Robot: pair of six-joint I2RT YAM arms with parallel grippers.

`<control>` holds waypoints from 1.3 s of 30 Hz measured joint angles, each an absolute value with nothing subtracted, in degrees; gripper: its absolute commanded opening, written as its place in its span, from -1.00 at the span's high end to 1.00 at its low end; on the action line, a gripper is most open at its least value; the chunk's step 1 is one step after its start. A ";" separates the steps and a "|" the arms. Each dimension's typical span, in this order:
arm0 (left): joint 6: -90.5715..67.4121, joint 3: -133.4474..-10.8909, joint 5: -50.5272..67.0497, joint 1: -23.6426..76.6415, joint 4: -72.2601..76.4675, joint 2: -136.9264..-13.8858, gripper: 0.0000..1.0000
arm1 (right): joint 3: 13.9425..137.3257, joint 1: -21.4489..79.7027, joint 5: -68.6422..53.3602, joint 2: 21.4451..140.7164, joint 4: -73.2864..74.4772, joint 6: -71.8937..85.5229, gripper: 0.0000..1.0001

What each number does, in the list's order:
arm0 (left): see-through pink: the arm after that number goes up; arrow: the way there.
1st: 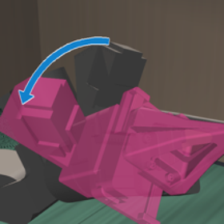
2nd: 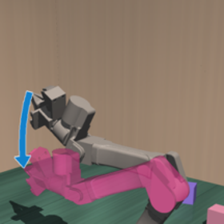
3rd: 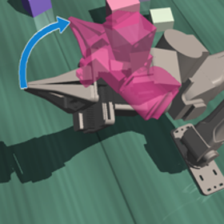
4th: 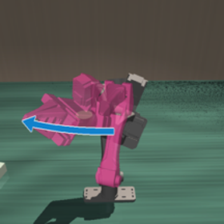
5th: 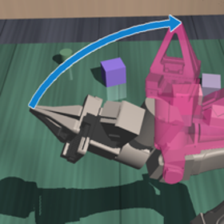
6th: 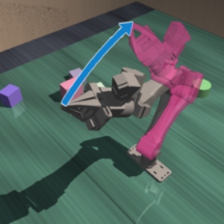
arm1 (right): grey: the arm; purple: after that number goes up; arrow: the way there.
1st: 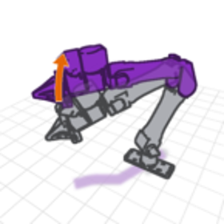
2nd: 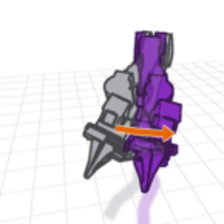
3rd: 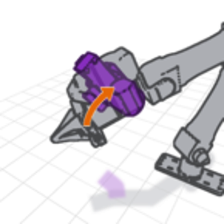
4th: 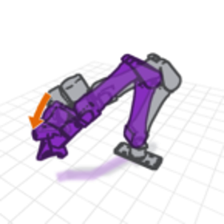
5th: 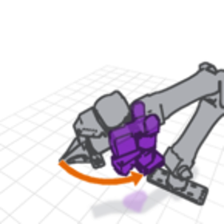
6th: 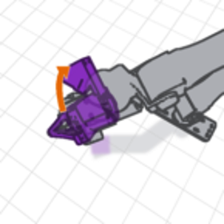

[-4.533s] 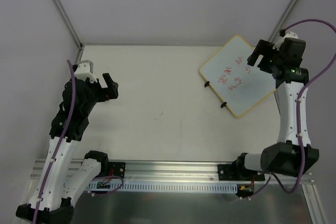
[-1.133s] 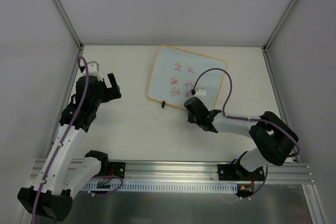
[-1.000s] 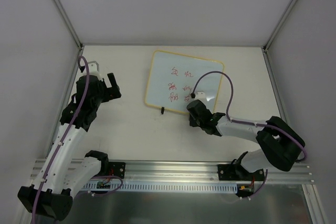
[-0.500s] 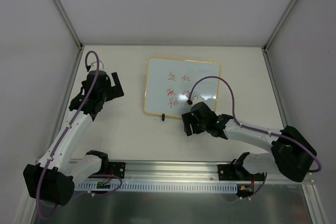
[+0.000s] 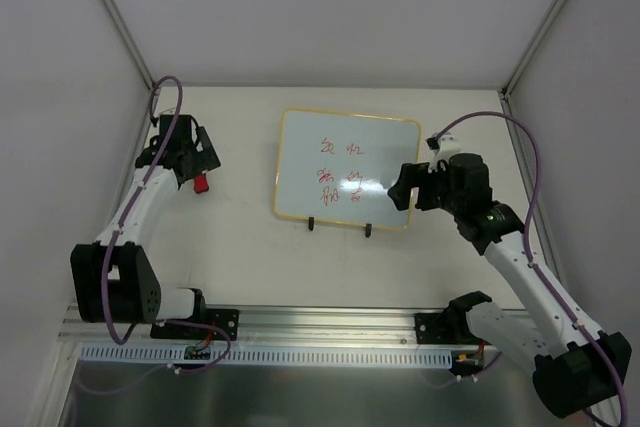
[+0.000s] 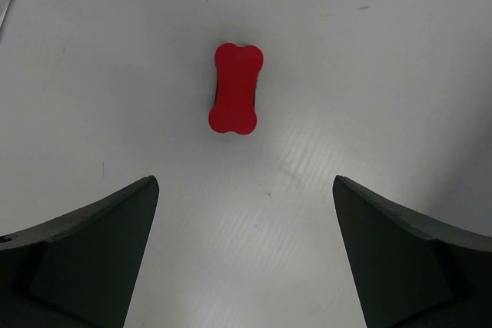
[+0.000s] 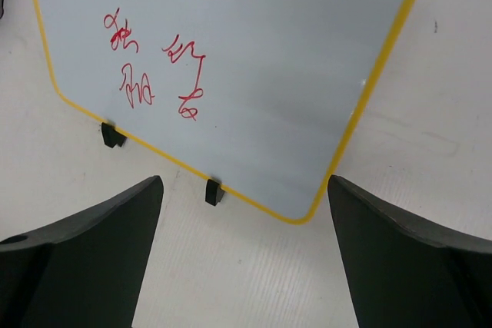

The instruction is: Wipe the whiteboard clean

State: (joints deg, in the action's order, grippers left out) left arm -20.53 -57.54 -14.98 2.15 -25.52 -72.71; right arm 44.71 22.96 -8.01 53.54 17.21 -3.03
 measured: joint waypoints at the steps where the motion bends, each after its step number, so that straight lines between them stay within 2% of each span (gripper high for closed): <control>1: -20.56 -58.43 -14.79 0.97 -25.39 -75.35 -0.97 | 44.71 21.69 -8.29 52.71 17.69 -3.46 -0.96; 7: -20.71 -62.98 -13.47 -3.29 -24.71 -89.62 -0.97 | 43.81 17.98 -9.30 49.34 19.59 -5.15 -0.98; 13: -20.45 -66.30 -11.79 -5.39 -24.32 -98.32 -0.75 | 41.15 16.03 -9.30 45.45 20.69 -5.67 -0.98; 32: -18.04 -69.01 -9.21 -5.74 -21.76 -105.19 0.22 | 40.25 13.69 -9.91 43.57 21.39 -6.72 -0.98; 39: -17.50 -69.32 -9.02 -5.74 -21.58 -105.73 0.27 | 40.01 13.67 -9.91 43.64 21.54 -6.74 -0.98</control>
State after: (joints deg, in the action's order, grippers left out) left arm -17.50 -69.32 -9.02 -5.74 -21.58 -105.73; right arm 40.01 13.67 -9.91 43.64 21.54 -6.74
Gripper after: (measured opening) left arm 0.368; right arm 0.990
